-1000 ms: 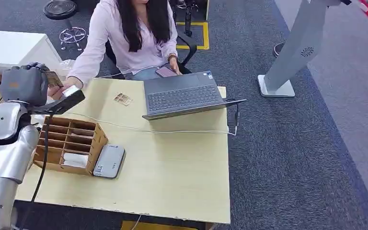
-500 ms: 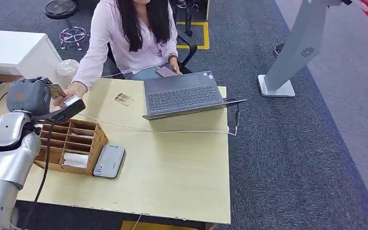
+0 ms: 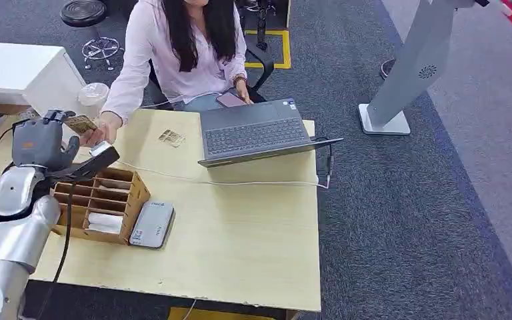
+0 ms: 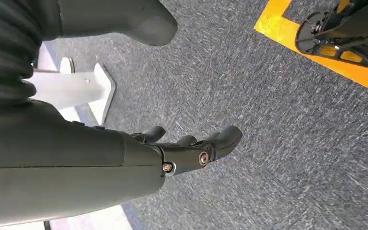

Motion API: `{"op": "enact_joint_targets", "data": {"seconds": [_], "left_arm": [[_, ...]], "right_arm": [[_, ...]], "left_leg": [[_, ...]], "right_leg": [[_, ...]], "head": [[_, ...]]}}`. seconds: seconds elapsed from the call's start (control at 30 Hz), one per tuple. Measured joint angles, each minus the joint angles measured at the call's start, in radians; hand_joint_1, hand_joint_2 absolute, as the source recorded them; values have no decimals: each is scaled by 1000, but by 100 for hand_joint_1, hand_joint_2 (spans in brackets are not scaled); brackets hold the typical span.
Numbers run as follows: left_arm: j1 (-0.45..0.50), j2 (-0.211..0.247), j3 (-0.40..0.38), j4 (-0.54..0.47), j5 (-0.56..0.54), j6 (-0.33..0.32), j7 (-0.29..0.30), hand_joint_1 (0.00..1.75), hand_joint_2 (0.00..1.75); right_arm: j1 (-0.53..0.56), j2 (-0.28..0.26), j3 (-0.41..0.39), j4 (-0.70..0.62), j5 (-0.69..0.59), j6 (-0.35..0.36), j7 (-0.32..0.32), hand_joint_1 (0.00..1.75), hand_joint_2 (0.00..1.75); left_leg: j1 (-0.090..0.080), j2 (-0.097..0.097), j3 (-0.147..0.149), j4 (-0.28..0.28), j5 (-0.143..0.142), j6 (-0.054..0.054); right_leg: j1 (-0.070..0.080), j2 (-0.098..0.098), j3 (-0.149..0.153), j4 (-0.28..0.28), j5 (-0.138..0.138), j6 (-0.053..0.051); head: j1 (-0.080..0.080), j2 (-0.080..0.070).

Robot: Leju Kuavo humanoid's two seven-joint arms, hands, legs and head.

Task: Pass the card to the sensor for recognition and then transmit it.

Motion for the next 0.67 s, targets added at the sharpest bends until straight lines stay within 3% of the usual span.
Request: {"op": "enact_joint_targets", "data": {"seconds": [0.13,0.33,0.47,0.57,0.67], "left_arm": [[146,17,47,-148,106,85,-68,0,175],[397,31,163,-455,207,101,-153,0,175],[534,27,200,-619,246,107,-195,0,175],[643,20,225,-737,307,135,-248,0,175],[802,6,259,-875,426,165,-339,0,175]], "right_arm": [[5,0,0,0,-10,-7,2,0,175],[16,0,0,0,-31,-21,19,0,175],[22,0,0,2,-45,-32,43,0,175],[28,0,0,3,-56,-34,53,0,175],[36,0,0,5,-68,-39,46,0,175]], "left_leg": [[0,1,0,0,0,0],[0,1,-1,-1,-2,-1],[0,2,-1,-1,-2,0],[0,2,-1,-1,-3,-1],[0,5,0,-1,-5,-1]], "right_leg": [[0,2,-1,0,0,0],[0,1,-2,0,-2,0],[0,1,-2,-1,-2,0],[0,2,-2,-1,-2,0],[0,3,-3,-1,-3,-1]], "head": [[1,0],[0,0],[2,0],[1,0],[1,0]]}}
